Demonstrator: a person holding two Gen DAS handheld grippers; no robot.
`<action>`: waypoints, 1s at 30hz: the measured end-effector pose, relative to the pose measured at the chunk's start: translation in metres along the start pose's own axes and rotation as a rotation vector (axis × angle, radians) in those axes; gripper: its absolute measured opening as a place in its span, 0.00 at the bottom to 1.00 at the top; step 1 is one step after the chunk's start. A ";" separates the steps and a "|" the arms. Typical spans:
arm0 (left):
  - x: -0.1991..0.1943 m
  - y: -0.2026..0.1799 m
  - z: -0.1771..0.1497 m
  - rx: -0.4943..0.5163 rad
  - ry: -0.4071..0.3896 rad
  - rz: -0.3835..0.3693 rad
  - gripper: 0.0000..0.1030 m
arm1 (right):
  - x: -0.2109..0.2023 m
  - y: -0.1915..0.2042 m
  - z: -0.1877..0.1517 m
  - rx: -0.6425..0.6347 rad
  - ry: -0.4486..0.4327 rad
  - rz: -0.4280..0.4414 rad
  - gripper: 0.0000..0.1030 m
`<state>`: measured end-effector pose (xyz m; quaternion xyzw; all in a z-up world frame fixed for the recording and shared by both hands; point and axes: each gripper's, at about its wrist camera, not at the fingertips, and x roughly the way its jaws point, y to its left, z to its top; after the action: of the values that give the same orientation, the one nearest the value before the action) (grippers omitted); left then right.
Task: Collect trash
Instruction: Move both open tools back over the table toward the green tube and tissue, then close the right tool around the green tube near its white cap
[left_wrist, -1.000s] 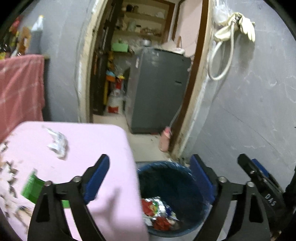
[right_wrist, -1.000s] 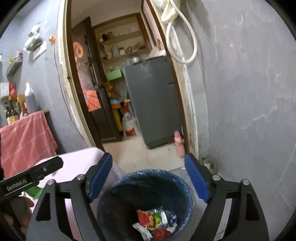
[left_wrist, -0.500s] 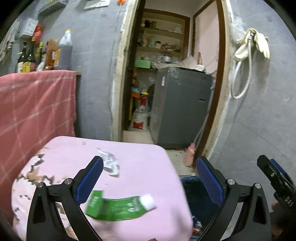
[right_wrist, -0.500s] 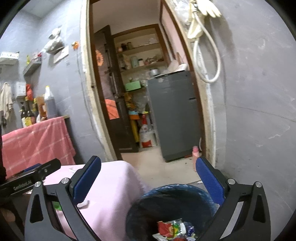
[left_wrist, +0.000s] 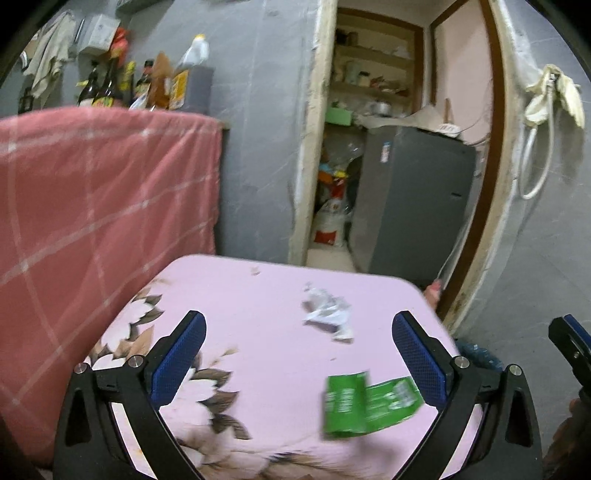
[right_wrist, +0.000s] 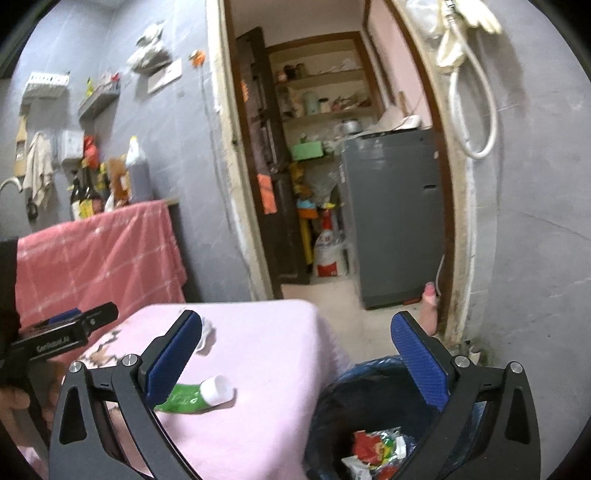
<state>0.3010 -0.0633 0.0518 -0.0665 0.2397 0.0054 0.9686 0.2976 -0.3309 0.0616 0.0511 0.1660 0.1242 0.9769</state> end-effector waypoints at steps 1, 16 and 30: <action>0.004 0.005 -0.002 -0.001 0.014 0.006 0.96 | 0.005 0.005 -0.002 -0.008 0.016 0.010 1.00; 0.050 0.042 -0.011 -0.028 0.184 0.028 0.96 | 0.061 0.046 -0.029 -0.105 0.264 0.120 0.98; 0.076 0.043 -0.011 -0.017 0.283 0.037 0.96 | 0.098 0.055 -0.054 -0.124 0.464 0.141 0.63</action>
<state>0.3607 -0.0233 0.0011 -0.0704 0.3750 0.0157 0.9242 0.3564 -0.2493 -0.0114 -0.0272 0.3741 0.2103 0.9028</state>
